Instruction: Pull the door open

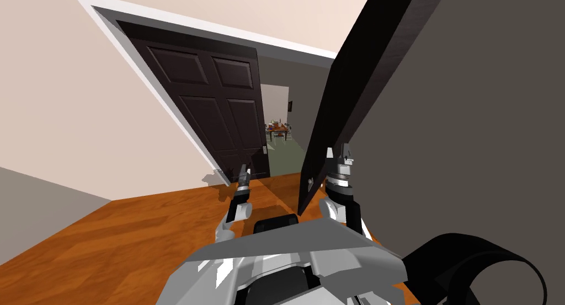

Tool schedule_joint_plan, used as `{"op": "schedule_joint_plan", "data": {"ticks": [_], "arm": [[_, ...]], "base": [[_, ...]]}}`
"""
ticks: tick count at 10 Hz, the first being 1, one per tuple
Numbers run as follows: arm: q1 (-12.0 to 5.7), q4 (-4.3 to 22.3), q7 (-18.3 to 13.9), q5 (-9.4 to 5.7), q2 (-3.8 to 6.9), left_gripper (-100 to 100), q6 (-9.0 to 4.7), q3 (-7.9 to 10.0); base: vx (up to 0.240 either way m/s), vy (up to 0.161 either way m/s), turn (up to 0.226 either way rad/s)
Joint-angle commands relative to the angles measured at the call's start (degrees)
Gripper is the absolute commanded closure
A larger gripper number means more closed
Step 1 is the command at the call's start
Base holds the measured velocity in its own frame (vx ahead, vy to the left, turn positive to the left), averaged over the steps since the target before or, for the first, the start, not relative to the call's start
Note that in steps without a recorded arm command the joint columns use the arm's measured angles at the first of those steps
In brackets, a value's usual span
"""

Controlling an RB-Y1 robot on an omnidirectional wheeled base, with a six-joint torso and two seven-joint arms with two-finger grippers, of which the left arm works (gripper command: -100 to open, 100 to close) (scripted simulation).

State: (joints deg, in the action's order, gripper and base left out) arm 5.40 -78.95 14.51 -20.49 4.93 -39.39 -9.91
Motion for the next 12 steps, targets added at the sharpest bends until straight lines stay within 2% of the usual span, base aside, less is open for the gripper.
{"op": "schedule_joint_plan", "data": {"ticks": [1,3,4,12], "arm": [[-1.08,2.5,0.2,-0.65,-0.02,-100,-0.77,-0.23],[-2.46,5.6,0.6,-1.71,-0.13,-100,-1.68,-0.68],[-2.46,6.0,0.6,-1.71,-0.13,-100,-1.68,-0.68],[-7.82,19.1,2.3,-5.83,-0.97,-100,-5.24,-2.46]], "base": [[0.063,0.020,0.000],[0.078,0.023,-0.004],[0.064,0.015,-0.002],[0.086,0.024,-0.008]]}}
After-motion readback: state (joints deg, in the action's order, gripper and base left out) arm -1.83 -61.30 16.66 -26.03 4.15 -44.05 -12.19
